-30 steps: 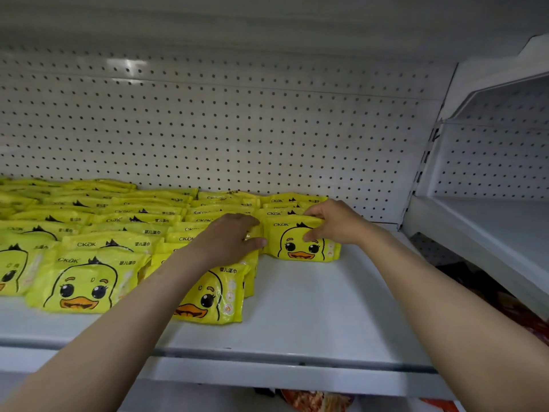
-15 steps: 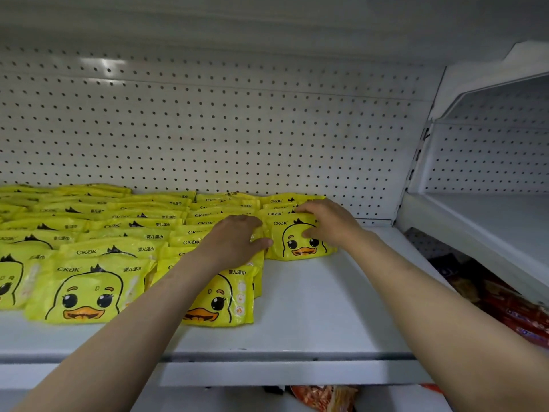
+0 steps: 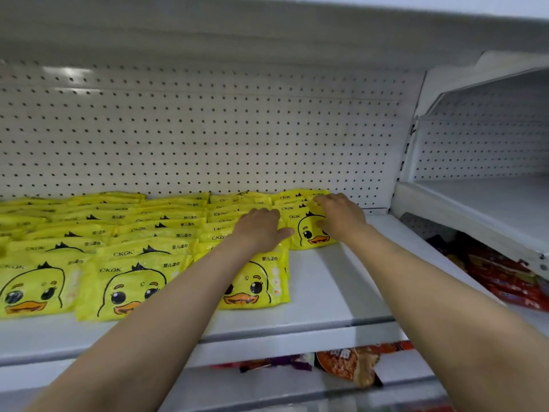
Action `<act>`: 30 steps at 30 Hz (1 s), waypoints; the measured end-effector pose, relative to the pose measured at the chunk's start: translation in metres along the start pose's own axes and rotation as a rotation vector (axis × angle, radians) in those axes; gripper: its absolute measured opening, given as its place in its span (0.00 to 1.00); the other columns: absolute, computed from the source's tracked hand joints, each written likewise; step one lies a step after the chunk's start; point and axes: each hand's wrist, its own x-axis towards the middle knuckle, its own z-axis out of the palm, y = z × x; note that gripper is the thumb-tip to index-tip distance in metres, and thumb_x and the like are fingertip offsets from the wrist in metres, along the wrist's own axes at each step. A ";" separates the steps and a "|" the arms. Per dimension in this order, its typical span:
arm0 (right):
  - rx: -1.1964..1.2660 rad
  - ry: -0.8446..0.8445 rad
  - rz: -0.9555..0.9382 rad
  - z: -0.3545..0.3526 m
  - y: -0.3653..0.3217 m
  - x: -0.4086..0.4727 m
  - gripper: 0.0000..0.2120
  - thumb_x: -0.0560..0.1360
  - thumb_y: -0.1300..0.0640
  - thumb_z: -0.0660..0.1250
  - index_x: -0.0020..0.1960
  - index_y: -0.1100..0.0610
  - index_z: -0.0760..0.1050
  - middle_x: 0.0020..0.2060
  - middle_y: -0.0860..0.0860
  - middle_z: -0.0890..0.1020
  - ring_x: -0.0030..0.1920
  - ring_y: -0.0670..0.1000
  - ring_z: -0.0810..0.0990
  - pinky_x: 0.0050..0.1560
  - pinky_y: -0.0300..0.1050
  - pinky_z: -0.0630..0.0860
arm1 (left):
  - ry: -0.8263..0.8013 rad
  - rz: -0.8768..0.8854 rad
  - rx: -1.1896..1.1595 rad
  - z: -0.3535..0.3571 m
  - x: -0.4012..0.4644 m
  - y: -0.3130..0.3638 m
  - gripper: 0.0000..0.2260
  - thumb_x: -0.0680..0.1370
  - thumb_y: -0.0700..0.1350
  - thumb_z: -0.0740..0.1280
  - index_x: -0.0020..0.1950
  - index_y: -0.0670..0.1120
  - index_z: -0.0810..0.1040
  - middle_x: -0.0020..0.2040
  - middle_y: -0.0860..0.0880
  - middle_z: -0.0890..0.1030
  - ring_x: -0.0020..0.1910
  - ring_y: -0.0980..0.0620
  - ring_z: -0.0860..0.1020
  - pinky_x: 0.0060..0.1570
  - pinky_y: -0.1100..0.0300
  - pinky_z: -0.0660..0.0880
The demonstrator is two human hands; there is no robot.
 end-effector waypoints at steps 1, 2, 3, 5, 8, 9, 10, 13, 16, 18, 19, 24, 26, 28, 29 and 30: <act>-0.001 0.002 0.009 -0.005 -0.002 -0.004 0.28 0.75 0.54 0.67 0.73 0.50 0.66 0.68 0.53 0.73 0.69 0.56 0.68 0.59 0.52 0.73 | -0.013 0.001 -0.006 -0.003 -0.001 0.000 0.27 0.79 0.63 0.58 0.71 0.46 0.68 0.69 0.44 0.71 0.70 0.43 0.66 0.64 0.47 0.68; -0.004 0.005 0.008 -0.009 -0.003 -0.008 0.27 0.75 0.53 0.67 0.73 0.50 0.66 0.68 0.53 0.73 0.69 0.56 0.68 0.60 0.52 0.73 | -0.022 0.000 -0.008 -0.006 -0.003 0.000 0.28 0.79 0.63 0.58 0.71 0.46 0.67 0.69 0.44 0.71 0.70 0.43 0.66 0.64 0.47 0.68; -0.007 0.009 0.002 -0.015 -0.005 -0.013 0.27 0.76 0.52 0.67 0.73 0.51 0.66 0.68 0.54 0.73 0.68 0.56 0.68 0.59 0.52 0.73 | -0.025 -0.006 -0.005 -0.009 -0.005 -0.001 0.28 0.79 0.63 0.58 0.71 0.46 0.67 0.69 0.43 0.71 0.70 0.42 0.67 0.64 0.47 0.69; 0.011 0.043 -0.018 -0.027 -0.011 -0.020 0.26 0.77 0.49 0.67 0.73 0.51 0.66 0.67 0.53 0.74 0.68 0.56 0.69 0.58 0.52 0.73 | 0.002 -0.021 -0.008 -0.020 -0.011 -0.002 0.28 0.79 0.63 0.59 0.71 0.46 0.68 0.69 0.43 0.71 0.69 0.43 0.67 0.63 0.47 0.70; 0.058 0.090 -0.068 -0.046 -0.023 -0.033 0.24 0.78 0.46 0.64 0.72 0.51 0.67 0.66 0.53 0.75 0.67 0.55 0.70 0.58 0.52 0.72 | 0.097 -0.036 -0.040 -0.038 -0.028 -0.002 0.26 0.78 0.60 0.63 0.71 0.46 0.68 0.68 0.44 0.72 0.68 0.43 0.69 0.62 0.48 0.71; 0.073 0.097 -0.088 -0.053 -0.029 -0.038 0.24 0.78 0.45 0.64 0.72 0.51 0.68 0.67 0.52 0.75 0.67 0.55 0.70 0.58 0.51 0.72 | 0.134 -0.041 -0.042 -0.044 -0.037 -0.002 0.26 0.78 0.59 0.64 0.71 0.46 0.68 0.68 0.43 0.72 0.67 0.43 0.70 0.60 0.49 0.72; 0.089 0.101 -0.105 -0.060 -0.035 -0.044 0.24 0.78 0.44 0.63 0.72 0.50 0.68 0.67 0.52 0.75 0.68 0.55 0.70 0.58 0.51 0.72 | 0.168 -0.046 -0.037 -0.051 -0.046 -0.003 0.26 0.77 0.58 0.65 0.70 0.46 0.68 0.67 0.43 0.73 0.67 0.43 0.70 0.59 0.49 0.72; 0.131 0.124 -0.168 -0.082 -0.050 -0.065 0.23 0.79 0.42 0.62 0.71 0.49 0.69 0.68 0.51 0.74 0.68 0.55 0.71 0.59 0.52 0.72 | 0.254 -0.088 -0.037 -0.068 -0.081 -0.006 0.25 0.76 0.57 0.67 0.69 0.47 0.70 0.65 0.43 0.75 0.65 0.42 0.72 0.58 0.50 0.72; 0.137 0.145 -0.239 -0.103 -0.063 -0.091 0.23 0.78 0.41 0.61 0.70 0.49 0.70 0.67 0.52 0.75 0.67 0.56 0.72 0.60 0.52 0.71 | 0.312 -0.135 -0.046 -0.083 -0.128 -0.008 0.24 0.77 0.55 0.67 0.69 0.47 0.70 0.65 0.43 0.75 0.65 0.42 0.72 0.58 0.50 0.72; 0.142 0.153 -0.292 -0.112 -0.072 -0.109 0.23 0.78 0.40 0.61 0.70 0.49 0.70 0.67 0.52 0.75 0.67 0.55 0.71 0.61 0.52 0.71 | 0.349 -0.158 -0.033 -0.088 -0.161 -0.010 0.23 0.77 0.55 0.67 0.69 0.47 0.70 0.66 0.43 0.74 0.65 0.42 0.71 0.59 0.50 0.71; 0.151 0.153 -0.319 -0.115 -0.077 -0.119 0.23 0.78 0.39 0.60 0.69 0.48 0.71 0.66 0.52 0.76 0.67 0.56 0.72 0.62 0.52 0.71 | 0.365 -0.180 -0.026 -0.090 -0.178 -0.012 0.23 0.77 0.55 0.67 0.69 0.47 0.71 0.65 0.43 0.75 0.65 0.42 0.72 0.59 0.50 0.71; 0.240 0.112 -0.464 -0.112 -0.117 -0.164 0.30 0.74 0.32 0.54 0.67 0.49 0.72 0.65 0.52 0.77 0.67 0.56 0.72 0.66 0.55 0.69 | 0.392 -0.281 0.023 -0.096 -0.267 -0.028 0.23 0.77 0.56 0.66 0.69 0.47 0.70 0.64 0.43 0.75 0.63 0.42 0.73 0.58 0.48 0.72; 0.280 0.108 -0.527 -0.113 -0.140 -0.185 0.26 0.77 0.37 0.60 0.69 0.51 0.72 0.67 0.53 0.76 0.69 0.55 0.70 0.69 0.51 0.66 | 0.394 -0.328 0.037 -0.098 -0.305 -0.036 0.23 0.77 0.56 0.67 0.69 0.48 0.70 0.64 0.44 0.75 0.63 0.42 0.73 0.57 0.49 0.72; 0.339 0.103 -0.591 -0.115 -0.168 -0.205 0.24 0.79 0.43 0.63 0.71 0.55 0.71 0.69 0.54 0.74 0.70 0.55 0.69 0.68 0.45 0.60 | 0.387 -0.370 0.070 -0.099 -0.340 -0.049 0.23 0.77 0.56 0.67 0.69 0.48 0.70 0.64 0.44 0.75 0.63 0.42 0.72 0.58 0.49 0.72; 0.356 0.097 -0.628 -0.115 -0.183 -0.215 0.24 0.79 0.45 0.64 0.71 0.56 0.71 0.69 0.55 0.74 0.71 0.55 0.68 0.68 0.43 0.59 | 0.382 -0.389 0.084 -0.100 -0.357 -0.058 0.23 0.77 0.56 0.67 0.69 0.48 0.70 0.63 0.44 0.76 0.63 0.43 0.72 0.59 0.49 0.72; 0.366 0.089 -0.656 -0.114 -0.199 -0.222 0.24 0.80 0.46 0.64 0.71 0.56 0.70 0.69 0.55 0.73 0.71 0.55 0.67 0.68 0.43 0.58 | 0.380 -0.405 0.098 -0.100 -0.374 -0.067 0.23 0.77 0.55 0.67 0.69 0.47 0.70 0.63 0.44 0.76 0.64 0.43 0.72 0.59 0.49 0.71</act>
